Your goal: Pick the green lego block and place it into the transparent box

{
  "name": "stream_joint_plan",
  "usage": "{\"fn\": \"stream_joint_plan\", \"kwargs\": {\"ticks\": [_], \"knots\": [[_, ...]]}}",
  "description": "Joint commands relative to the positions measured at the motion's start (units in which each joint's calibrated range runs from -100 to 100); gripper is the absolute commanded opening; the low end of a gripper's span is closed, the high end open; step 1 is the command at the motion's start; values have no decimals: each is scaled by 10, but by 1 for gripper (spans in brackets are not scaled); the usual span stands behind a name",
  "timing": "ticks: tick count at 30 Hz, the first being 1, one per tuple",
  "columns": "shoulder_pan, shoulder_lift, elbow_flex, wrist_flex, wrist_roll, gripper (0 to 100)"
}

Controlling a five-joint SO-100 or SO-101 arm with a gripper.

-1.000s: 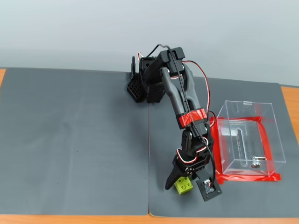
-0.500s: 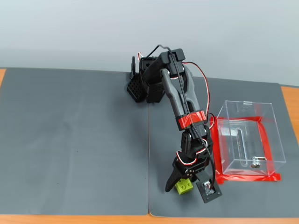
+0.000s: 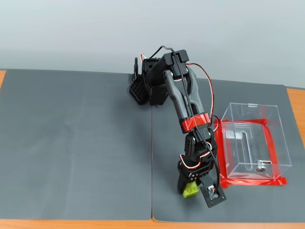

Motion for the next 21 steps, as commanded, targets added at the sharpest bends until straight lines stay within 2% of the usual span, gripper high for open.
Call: {"fn": "stream_joint_plan", "kwargs": {"ticks": [1, 11, 21], "knots": [[5, -3, -28, -7, 0, 10], [6, -23, -28, 0, -1, 10], [21, -165, -24, 0, -2, 9]]}}
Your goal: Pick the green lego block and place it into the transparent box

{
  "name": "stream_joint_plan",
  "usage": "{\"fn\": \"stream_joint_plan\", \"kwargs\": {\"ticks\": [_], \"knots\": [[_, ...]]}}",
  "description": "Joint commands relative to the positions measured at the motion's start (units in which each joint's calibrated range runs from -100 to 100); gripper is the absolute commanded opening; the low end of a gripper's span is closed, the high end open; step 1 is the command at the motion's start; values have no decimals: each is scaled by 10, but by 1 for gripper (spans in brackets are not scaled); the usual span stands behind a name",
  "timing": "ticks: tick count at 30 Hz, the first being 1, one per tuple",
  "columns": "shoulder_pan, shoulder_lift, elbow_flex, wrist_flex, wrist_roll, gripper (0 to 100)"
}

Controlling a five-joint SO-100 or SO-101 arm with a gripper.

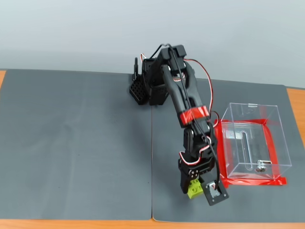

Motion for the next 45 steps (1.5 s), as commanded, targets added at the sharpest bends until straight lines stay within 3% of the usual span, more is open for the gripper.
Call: {"fn": "stream_joint_plan", "kwargs": {"ticks": [1, 18, 22, 25, 28, 33, 45], "knots": [[9, -103, -24, 0, -3, 9], [12, -297, -22, 1, -4, 9], [-14, -313, -29, 26, -4, 9], [-61, -316, -50, 107, -4, 9], [-112, -309, -93, 168, -38, 9], [-176, -309, -121, 177, -74, 9], [-263, -265, -120, 175, -75, 9]]}}
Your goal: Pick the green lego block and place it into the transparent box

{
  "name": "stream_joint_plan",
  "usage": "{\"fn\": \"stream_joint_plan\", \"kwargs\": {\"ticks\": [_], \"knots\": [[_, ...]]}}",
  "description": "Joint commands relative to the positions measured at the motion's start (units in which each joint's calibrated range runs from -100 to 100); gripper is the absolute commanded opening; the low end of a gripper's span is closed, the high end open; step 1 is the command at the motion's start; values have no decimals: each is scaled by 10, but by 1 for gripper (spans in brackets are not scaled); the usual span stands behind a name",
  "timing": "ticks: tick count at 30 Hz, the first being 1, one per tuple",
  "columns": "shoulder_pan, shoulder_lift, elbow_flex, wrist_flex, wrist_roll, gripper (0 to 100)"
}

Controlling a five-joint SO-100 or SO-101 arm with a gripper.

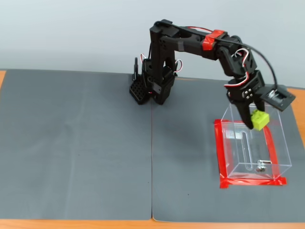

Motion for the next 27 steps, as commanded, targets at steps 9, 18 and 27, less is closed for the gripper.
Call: {"fn": "stream_joint_plan", "kwargs": {"ticks": [9, 18, 27], "knots": [[-69, 111, -35, -6, -3, 9], [-76, 133, -34, -91, 2, 10], [-72, 133, -29, -82, -2, 29]]}}
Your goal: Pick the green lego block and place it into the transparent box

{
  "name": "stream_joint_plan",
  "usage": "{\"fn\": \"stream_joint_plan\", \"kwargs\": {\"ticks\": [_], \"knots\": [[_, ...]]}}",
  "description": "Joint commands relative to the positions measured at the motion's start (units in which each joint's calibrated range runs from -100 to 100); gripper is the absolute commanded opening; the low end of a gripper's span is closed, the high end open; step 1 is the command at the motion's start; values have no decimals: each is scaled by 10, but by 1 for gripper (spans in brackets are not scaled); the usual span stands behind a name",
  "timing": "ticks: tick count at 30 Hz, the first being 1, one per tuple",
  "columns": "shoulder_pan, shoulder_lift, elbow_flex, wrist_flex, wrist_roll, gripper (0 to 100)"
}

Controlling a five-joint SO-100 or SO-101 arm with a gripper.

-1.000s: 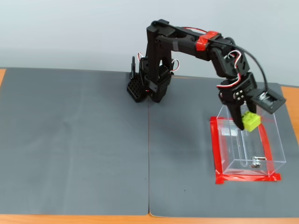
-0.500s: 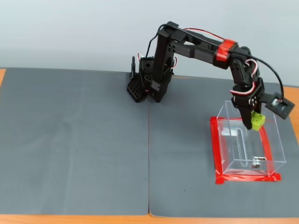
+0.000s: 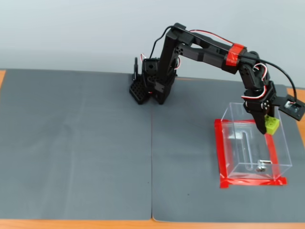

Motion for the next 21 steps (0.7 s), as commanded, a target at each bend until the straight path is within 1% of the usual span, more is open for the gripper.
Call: {"fn": "stream_joint_plan", "kwargs": {"ticks": [1, 2, 3, 6, 7, 13, 14, 17, 20, 21], "knots": [[5, -7, -19, -2, -2, 33], [7, -7, -21, -2, -2, 37], [7, -7, -23, -2, -2, 38], [8, -11, -23, -2, -2, 35], [13, -14, -23, -2, -2, 32], [27, -23, -23, -1, 2, 21], [37, -39, -23, -1, -1, 16], [49, -64, -18, -1, 2, 8], [71, -90, -16, -1, 3, 2], [80, -101, -16, -1, 3, 2]]}}
